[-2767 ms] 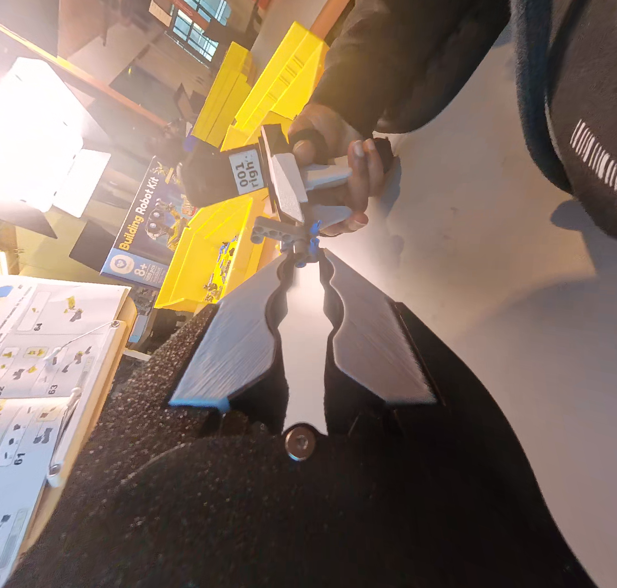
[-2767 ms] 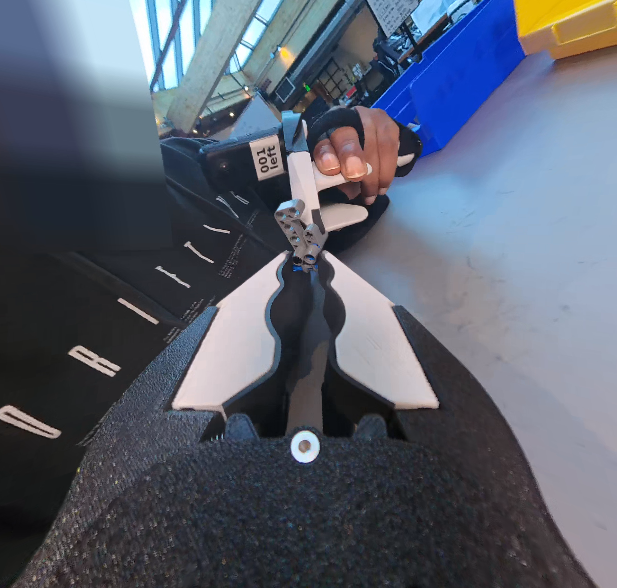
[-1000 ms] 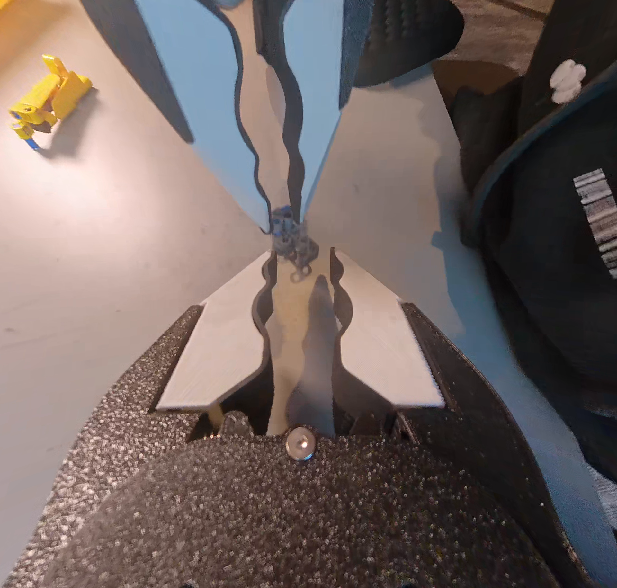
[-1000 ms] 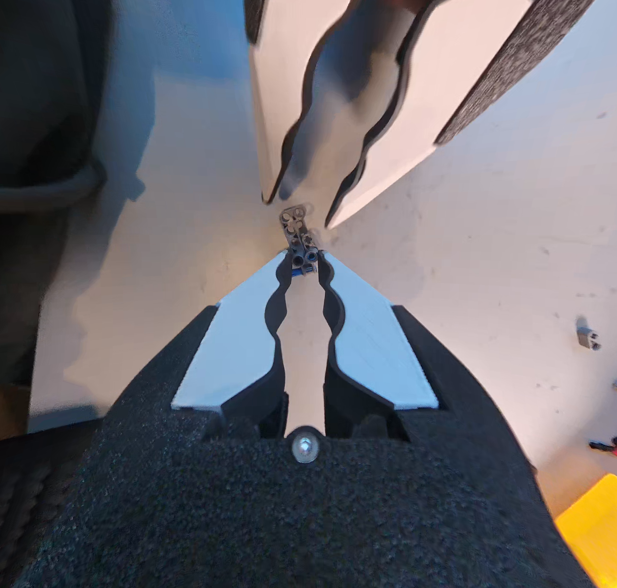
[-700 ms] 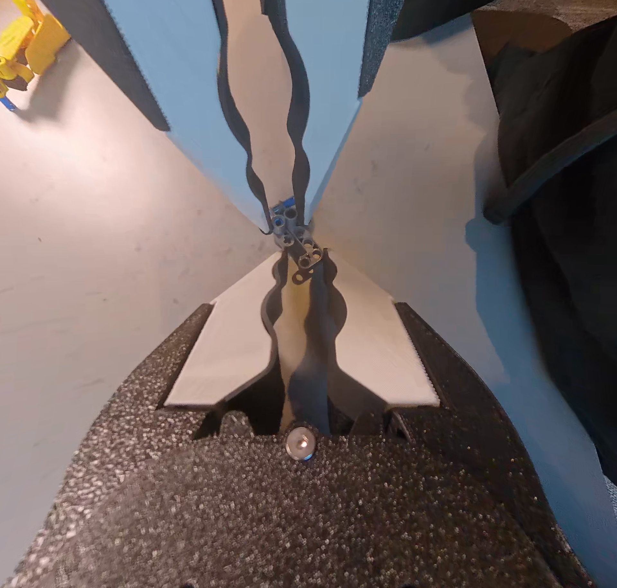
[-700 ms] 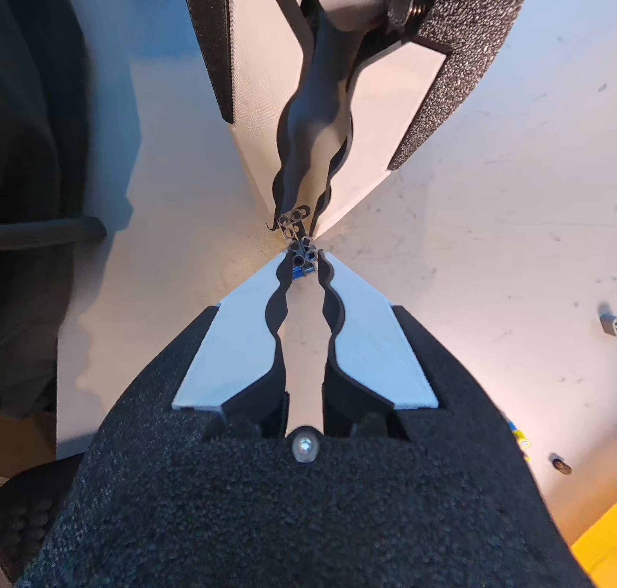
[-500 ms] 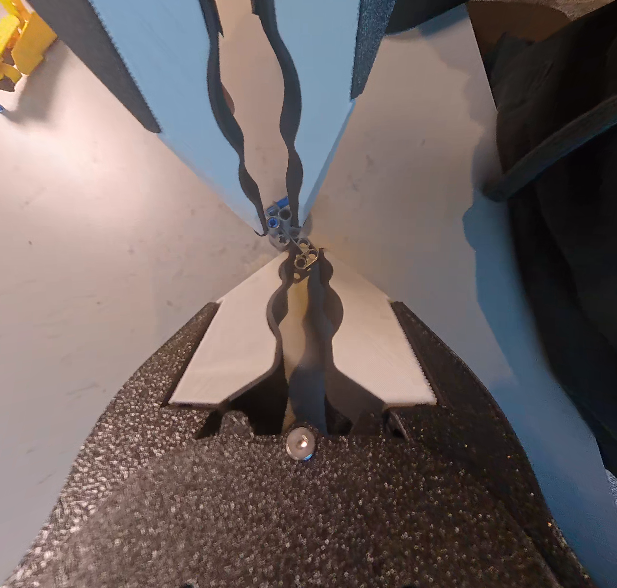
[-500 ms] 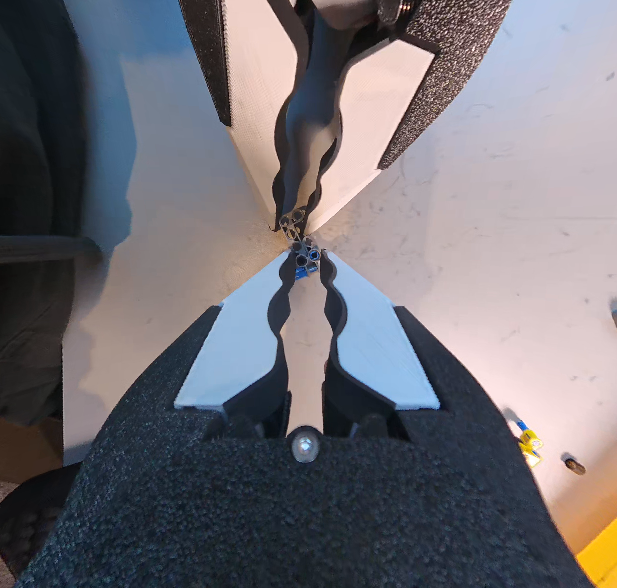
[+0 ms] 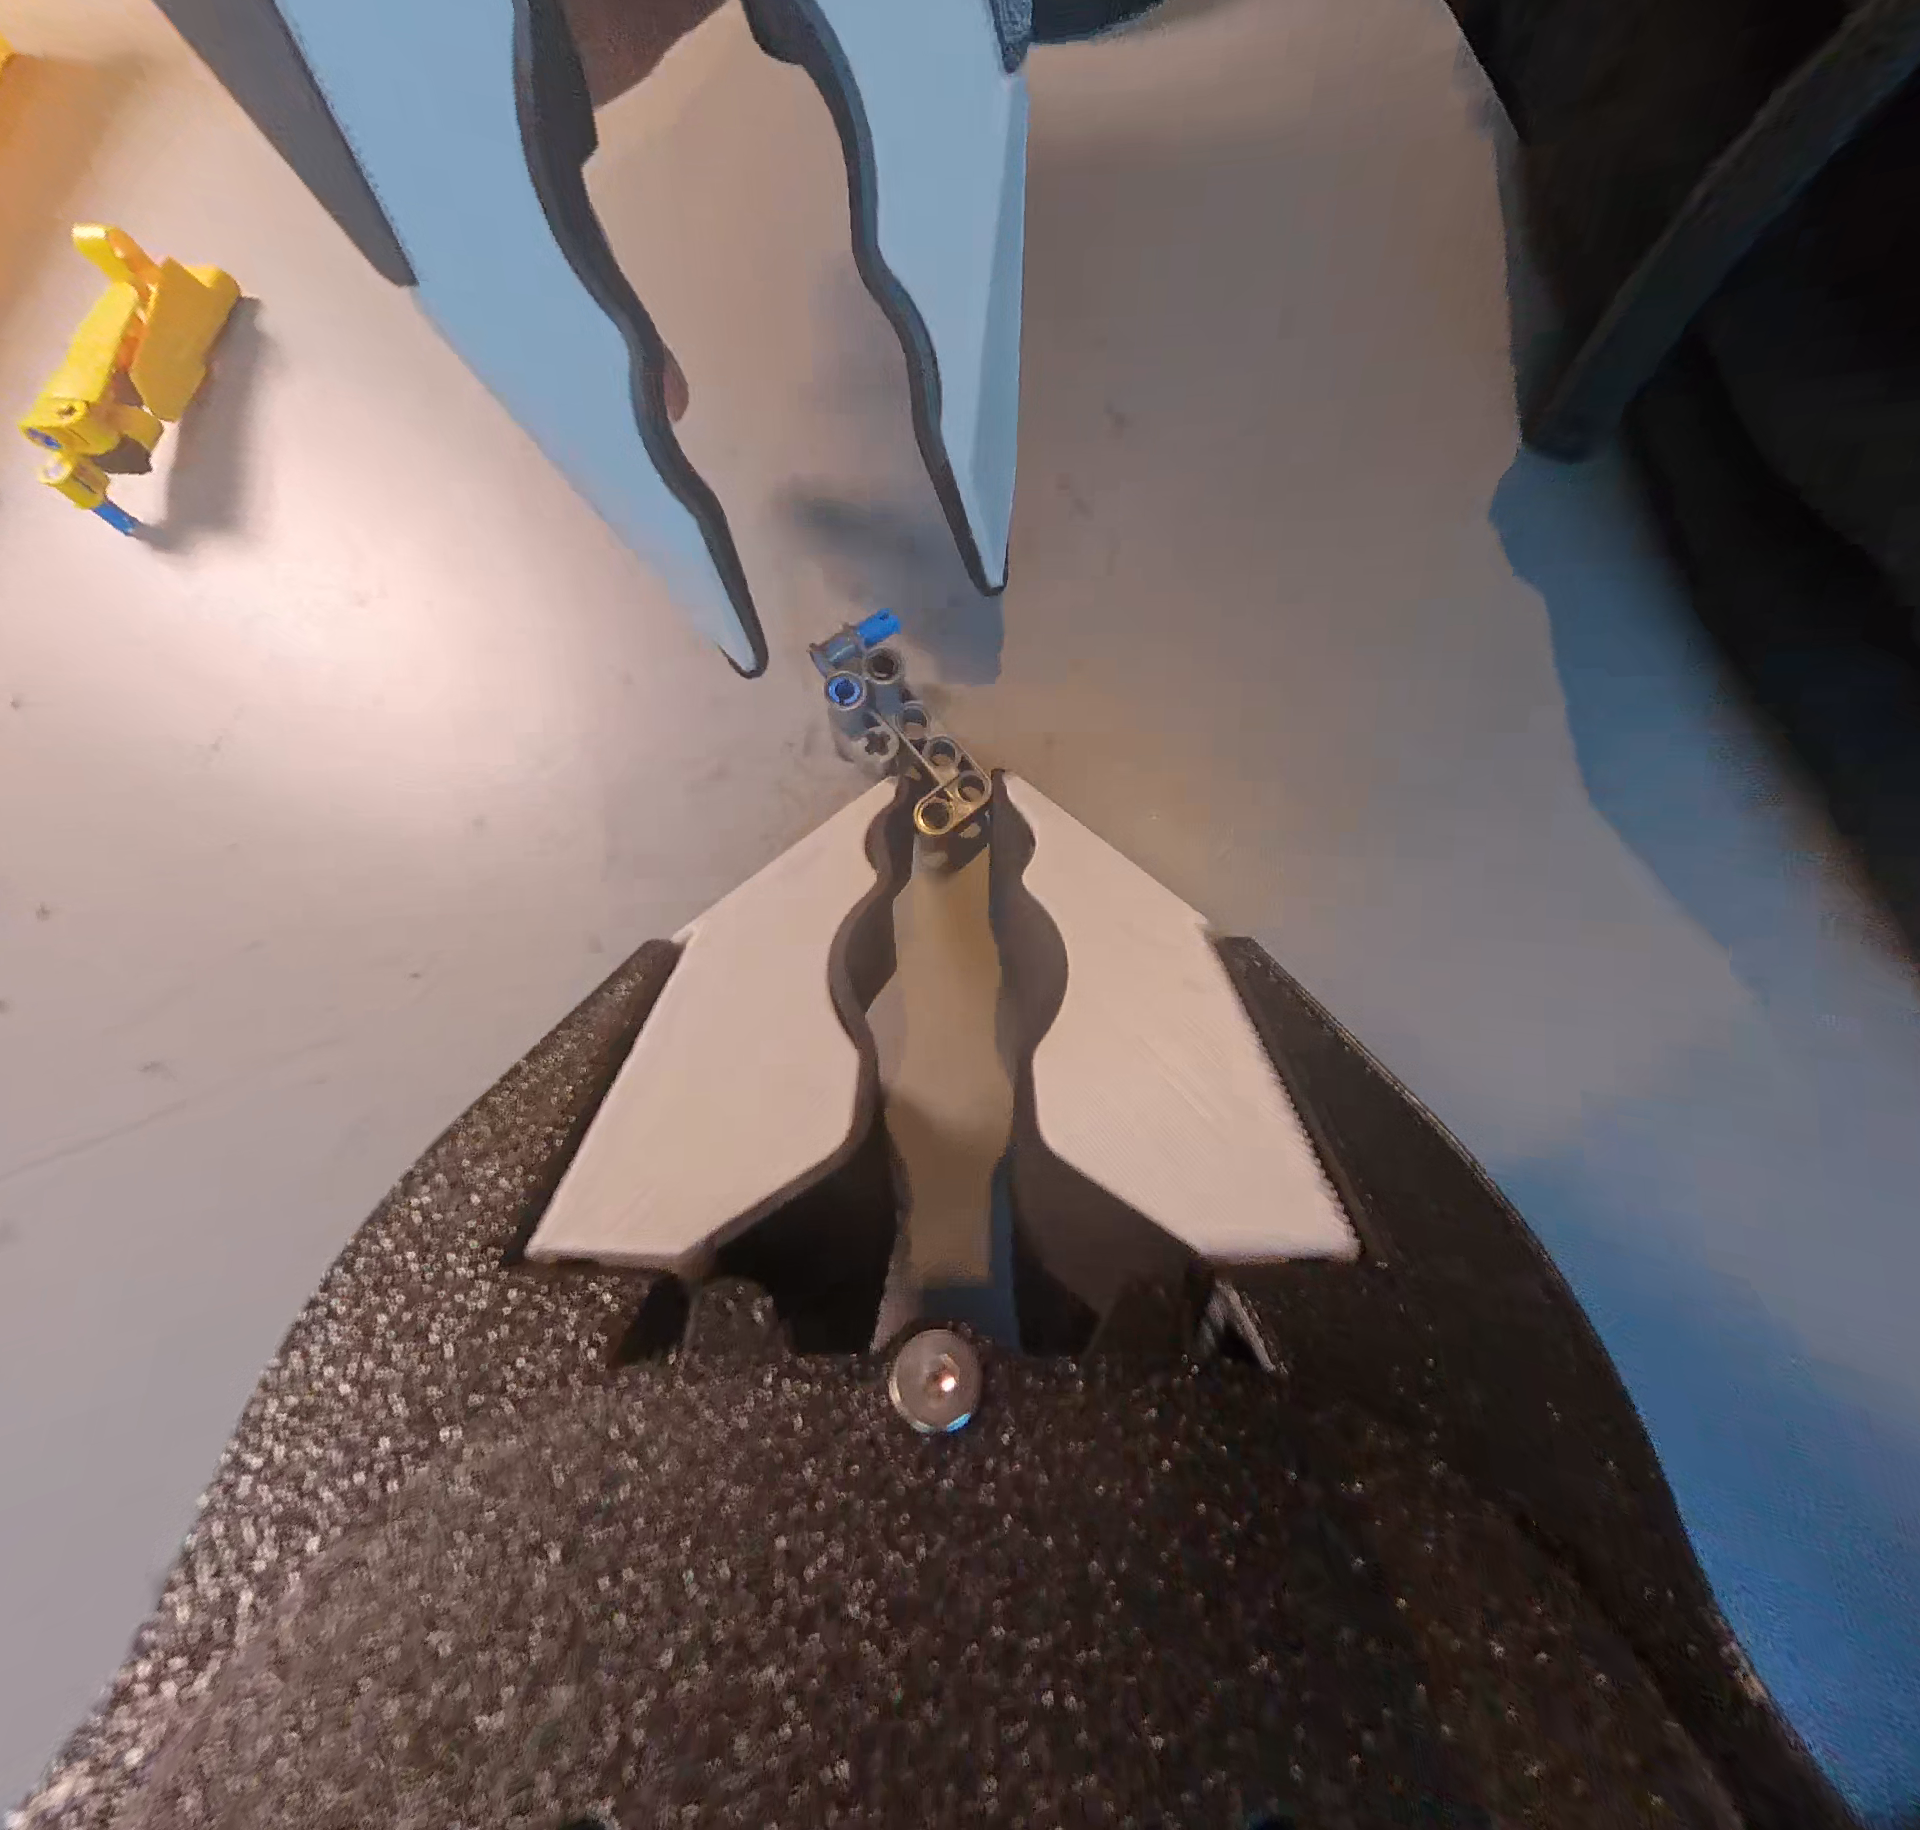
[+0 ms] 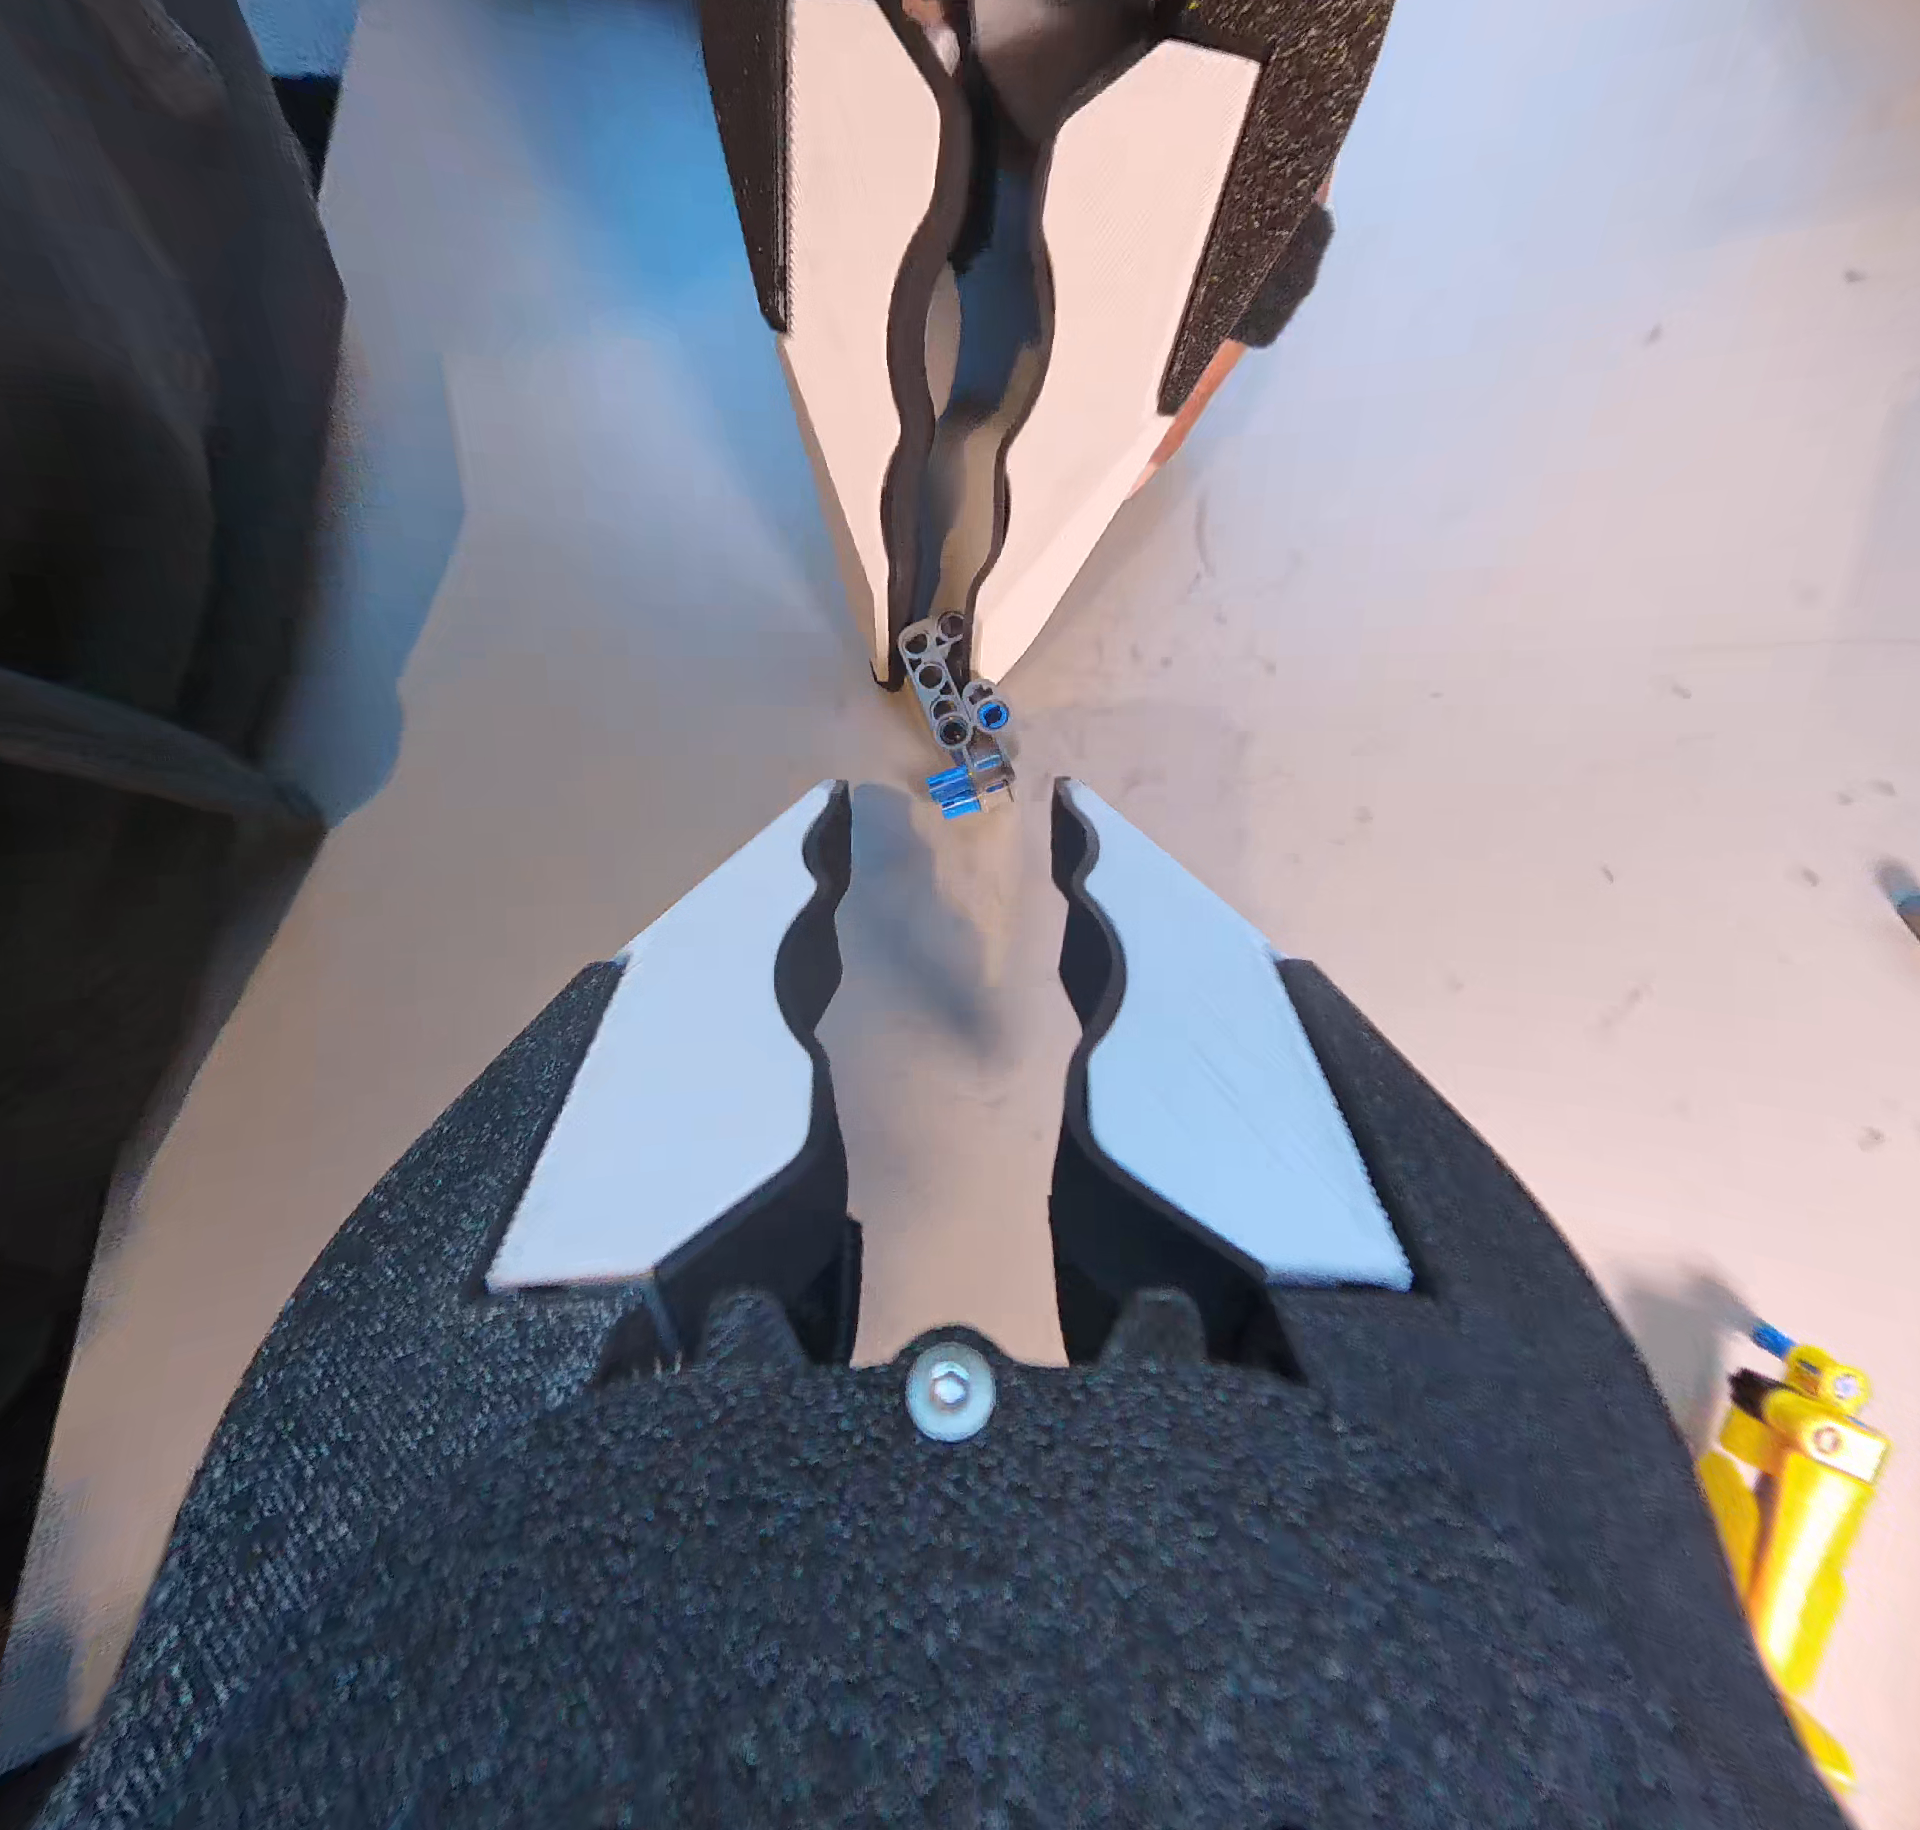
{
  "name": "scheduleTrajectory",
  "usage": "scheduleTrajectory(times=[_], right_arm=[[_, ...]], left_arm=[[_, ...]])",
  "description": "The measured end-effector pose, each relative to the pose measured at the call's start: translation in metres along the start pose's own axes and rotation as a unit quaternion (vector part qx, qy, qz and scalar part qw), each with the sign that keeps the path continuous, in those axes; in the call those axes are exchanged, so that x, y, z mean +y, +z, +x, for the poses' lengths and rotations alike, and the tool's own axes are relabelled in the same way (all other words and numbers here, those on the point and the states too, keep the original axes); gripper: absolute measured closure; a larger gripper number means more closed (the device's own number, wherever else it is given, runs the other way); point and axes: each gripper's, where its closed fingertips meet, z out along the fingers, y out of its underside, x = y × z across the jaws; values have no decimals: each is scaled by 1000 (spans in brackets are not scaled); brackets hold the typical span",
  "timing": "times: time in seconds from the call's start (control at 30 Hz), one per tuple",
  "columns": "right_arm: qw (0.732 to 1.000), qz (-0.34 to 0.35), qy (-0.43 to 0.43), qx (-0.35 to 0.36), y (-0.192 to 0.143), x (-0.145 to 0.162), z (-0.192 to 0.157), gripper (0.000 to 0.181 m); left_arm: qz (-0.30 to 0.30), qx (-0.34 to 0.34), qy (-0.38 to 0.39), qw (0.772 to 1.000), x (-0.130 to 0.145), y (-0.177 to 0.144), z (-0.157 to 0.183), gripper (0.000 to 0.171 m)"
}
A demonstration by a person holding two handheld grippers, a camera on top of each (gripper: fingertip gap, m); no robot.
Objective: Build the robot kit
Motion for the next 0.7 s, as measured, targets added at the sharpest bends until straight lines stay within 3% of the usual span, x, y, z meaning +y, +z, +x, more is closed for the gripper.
scheduleTrajectory(times=[0.37, 0.6, 0.7], right_arm=[[996, 56, -34, 60, 13, -3, 19, 163], [967, 155, -76, 187, -16, -29, 49, 164], [950, 169, -122, 234, -24, -35, 53, 164]], left_arm=[[11, -46, 19, 999, 1, -7, -16, 156], [86, -108, -51, 989, -13, -33, -51, 148], [147, -85, -105, 980, -28, -44, -53, 145]])
